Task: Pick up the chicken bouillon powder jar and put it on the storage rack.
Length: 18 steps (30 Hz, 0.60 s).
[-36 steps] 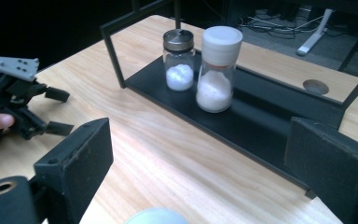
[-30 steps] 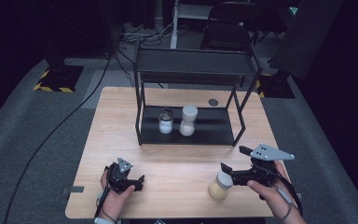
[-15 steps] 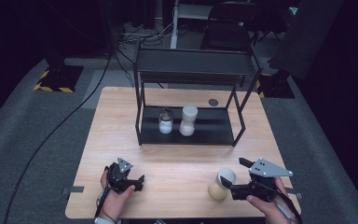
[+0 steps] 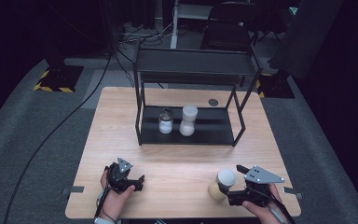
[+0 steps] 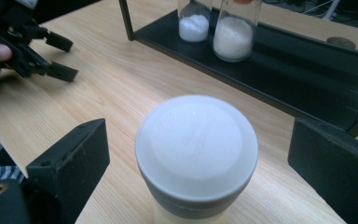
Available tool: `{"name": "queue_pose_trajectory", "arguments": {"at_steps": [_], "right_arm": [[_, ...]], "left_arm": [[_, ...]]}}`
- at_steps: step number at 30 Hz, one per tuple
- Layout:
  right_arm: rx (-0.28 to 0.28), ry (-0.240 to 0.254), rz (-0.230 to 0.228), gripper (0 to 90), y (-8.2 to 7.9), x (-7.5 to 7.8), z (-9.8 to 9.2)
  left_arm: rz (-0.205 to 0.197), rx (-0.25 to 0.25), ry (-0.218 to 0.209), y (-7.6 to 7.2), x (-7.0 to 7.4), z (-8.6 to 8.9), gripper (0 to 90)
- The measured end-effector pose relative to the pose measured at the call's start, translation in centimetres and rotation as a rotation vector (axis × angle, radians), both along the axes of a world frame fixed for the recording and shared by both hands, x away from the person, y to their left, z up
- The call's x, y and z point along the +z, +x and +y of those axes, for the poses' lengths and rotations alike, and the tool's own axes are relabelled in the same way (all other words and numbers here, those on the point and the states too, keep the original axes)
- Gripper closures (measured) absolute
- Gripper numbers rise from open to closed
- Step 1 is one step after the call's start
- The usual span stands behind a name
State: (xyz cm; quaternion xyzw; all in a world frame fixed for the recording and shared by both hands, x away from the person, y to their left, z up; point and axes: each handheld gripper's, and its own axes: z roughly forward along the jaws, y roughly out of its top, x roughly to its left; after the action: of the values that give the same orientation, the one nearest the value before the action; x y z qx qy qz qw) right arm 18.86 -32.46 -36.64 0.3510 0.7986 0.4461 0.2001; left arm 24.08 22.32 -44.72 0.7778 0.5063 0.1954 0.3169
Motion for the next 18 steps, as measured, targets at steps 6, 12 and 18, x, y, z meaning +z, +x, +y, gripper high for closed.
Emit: {"name": "queue_pose_trajectory", "arguments": {"at_steps": [6,12,18], "right_arm": [[0.001,-0.022,0.008,13.0,0.5,-1.1,0.5],[0.011,-0.037,0.023,26.2,1.1,-1.6,0.9],[0.032,-0.055,0.023,34.0,1.3,-1.3,1.1]], "left_arm": [[0.001,0.001,0.000,0.0,0.0,0.0,0.3],[0.001,0.002,0.000,0.0,0.0,0.0,0.3],[0.001,0.001,0.001,0.0,0.0,0.0,0.3]]}}
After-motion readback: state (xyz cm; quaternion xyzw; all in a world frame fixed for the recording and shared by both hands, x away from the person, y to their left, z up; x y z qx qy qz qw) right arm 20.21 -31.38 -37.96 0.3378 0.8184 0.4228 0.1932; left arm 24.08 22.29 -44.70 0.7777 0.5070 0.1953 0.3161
